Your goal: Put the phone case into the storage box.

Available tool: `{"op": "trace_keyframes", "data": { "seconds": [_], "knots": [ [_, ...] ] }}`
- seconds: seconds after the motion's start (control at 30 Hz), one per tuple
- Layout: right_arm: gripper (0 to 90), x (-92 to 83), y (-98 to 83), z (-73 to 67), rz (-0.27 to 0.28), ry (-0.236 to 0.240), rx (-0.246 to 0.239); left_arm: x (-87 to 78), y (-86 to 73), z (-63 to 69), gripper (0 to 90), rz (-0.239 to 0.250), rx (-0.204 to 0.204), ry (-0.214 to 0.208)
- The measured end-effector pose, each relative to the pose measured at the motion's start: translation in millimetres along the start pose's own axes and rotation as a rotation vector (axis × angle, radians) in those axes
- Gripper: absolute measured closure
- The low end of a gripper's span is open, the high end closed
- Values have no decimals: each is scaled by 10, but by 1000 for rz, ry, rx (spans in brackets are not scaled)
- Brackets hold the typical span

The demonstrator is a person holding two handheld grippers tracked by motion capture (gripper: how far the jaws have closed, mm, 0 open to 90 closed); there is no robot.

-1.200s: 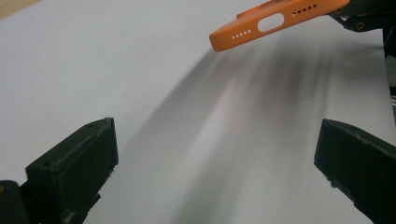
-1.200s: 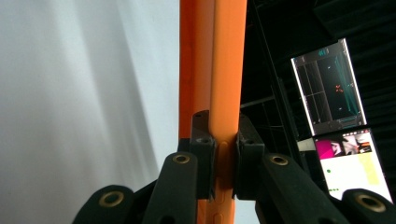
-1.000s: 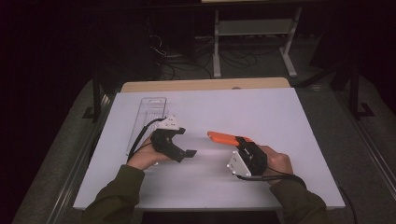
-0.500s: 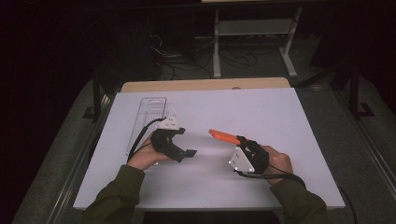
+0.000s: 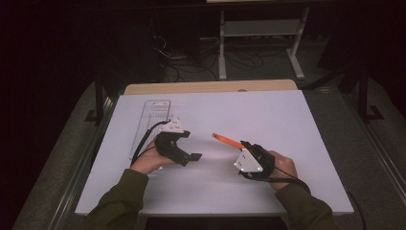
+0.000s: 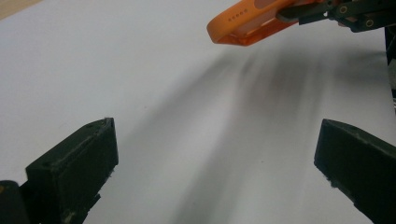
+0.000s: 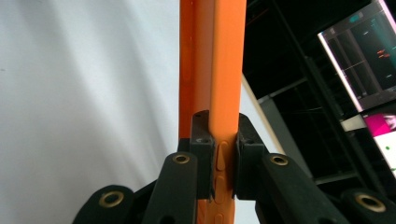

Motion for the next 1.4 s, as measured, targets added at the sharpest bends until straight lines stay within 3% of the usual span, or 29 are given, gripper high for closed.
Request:
{"op": "trace_keyframes", "data": {
  "seconds": [0.5,0.73,1.03,1.4],
  "knots": [
    [797,-7,-36,116,32,48,104,3,4,-16,0,-2,-3,7],
    [797,0,-43,109,54,84,199,9,-3,-10,0,-9,-10,4],
    [797,33,-52,148,67,104,255,1,-5,-5,0,-6,-15,3],
    [797,34,-58,176,95,141,365,-2,-8,-3,0,-7,-26,3]
  ]
}}
Point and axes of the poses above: each handheld gripper's, and its own axes: x roughly forward along the jaws, y roughly out of its top, z roughly to its right, the point moved 5 cm from there along x, roughly forward along the jaws, and after that the axes turned 12 degrees about y, right-handed, at the moved point
